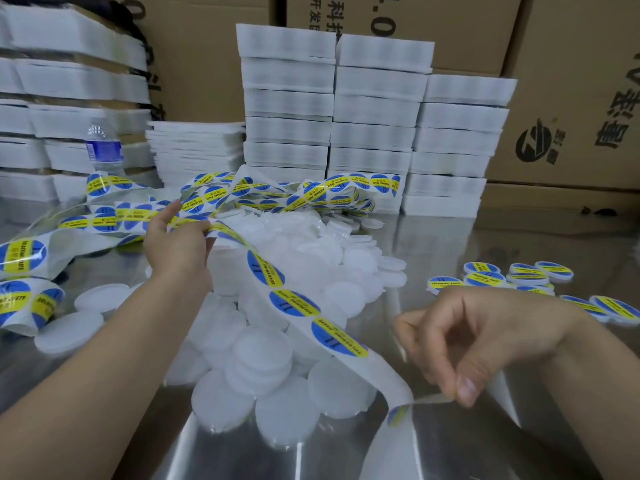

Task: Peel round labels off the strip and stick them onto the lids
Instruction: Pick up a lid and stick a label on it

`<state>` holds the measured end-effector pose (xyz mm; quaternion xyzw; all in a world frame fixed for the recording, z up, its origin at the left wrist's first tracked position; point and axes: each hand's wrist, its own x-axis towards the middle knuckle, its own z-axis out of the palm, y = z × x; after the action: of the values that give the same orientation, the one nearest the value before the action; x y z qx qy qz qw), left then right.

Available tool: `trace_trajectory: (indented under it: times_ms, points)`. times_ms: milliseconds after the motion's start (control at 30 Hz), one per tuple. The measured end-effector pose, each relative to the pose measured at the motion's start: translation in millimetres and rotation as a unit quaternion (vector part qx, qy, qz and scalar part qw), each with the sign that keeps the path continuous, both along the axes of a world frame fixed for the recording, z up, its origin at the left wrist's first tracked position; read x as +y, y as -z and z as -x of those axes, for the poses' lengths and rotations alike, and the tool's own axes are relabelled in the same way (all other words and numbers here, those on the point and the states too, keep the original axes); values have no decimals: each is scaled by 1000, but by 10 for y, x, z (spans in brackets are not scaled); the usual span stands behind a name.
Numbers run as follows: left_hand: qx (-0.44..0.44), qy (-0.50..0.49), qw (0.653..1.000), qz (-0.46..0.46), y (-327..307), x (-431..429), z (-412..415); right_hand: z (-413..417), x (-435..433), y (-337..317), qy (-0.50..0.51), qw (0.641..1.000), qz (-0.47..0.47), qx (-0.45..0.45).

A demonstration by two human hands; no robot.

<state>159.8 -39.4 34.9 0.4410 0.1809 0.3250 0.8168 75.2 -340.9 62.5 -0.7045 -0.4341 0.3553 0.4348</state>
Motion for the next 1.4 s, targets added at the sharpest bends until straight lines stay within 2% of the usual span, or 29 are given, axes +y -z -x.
trace_trajectory:
  times_ms: [133, 233, 333, 433, 533, 633, 700, 767, 867, 967, 1167, 1267, 1400]
  points:
    - [7, 38, 999, 27, -26, 21, 33, -25, -107, -17, -54, 998, -40, 13]
    - [-5, 87, 994, 70, -77, 44, 65, -54, -115, 10, -49, 990, -120, 59]
    - [-11, 164, 984, 71, -107, 17, 102, -95, -71, 53, 41, 975, -200, 88]
    - [5, 260, 966, -11, -127, -68, 145, -137, 51, 105, 218, 943, -238, 83]
    - [16, 300, 950, -83, -109, -162, 170, -168, 253, 211, 366, 907, -205, -29]
    - [17, 297, 950, -97, -95, -203, 175, -162, 433, 409, 431, 884, -100, -154]
    - [24, 303, 947, -100, -97, -212, 176, -149, 522, 544, 425, 880, -25, -208]
    - [28, 324, 937, -131, -93, -216, 173, -155, 569, 622, 408, 881, 7, -241]
    - [10, 407, 892, -196, -65, -253, 207, -180, 585, 641, 408, 872, 14, -271]
    - [10, 469, 849, -243, -33, -286, 241, -179, 610, 660, 394, 880, 17, -266]
    - [20, 455, 844, -283, -19, -277, 237, -215, 652, 710, 404, 882, -23, -242]
    - [16, 433, 848, -306, -20, -279, 253, -247, 633, 709, 423, 867, -49, -260]
    - [4, 357, 844, -399, -15, -377, 301, -284, 576, 655, 467, 830, -111, -283]
